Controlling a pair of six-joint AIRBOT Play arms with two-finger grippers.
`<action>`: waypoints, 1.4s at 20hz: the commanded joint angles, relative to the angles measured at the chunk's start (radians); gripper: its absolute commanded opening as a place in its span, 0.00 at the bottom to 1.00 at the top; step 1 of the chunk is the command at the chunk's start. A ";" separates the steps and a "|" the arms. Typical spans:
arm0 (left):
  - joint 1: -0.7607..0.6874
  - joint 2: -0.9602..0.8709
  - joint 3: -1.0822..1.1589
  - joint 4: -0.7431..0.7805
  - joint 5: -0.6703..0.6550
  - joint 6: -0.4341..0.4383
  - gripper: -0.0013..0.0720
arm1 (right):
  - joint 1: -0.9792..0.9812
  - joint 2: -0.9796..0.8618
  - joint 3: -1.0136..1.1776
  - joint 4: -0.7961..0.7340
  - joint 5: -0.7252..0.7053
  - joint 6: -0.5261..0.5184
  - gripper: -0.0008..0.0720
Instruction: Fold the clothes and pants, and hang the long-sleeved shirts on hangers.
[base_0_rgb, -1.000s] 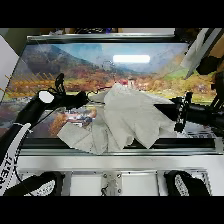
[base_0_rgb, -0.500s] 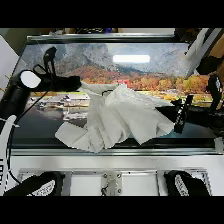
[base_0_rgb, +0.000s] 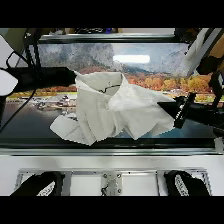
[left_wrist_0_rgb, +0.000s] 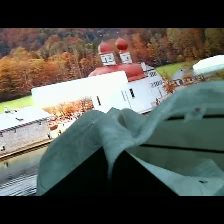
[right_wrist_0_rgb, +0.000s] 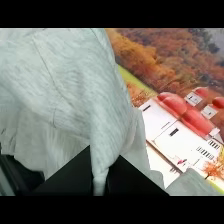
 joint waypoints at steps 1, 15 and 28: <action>-0.116 0.116 -0.106 0.004 -0.009 -0.032 0.03 | 0.001 0.001 0.001 0.158 -0.105 0.003 0.03; -0.386 0.088 -0.268 0.001 0.226 -0.060 0.86 | 0.001 0.015 0.005 0.388 -0.162 -0.114 0.03; -0.134 0.091 -0.081 0.002 0.184 -0.058 0.03 | -0.088 0.107 0.045 0.473 -0.587 -0.391 0.03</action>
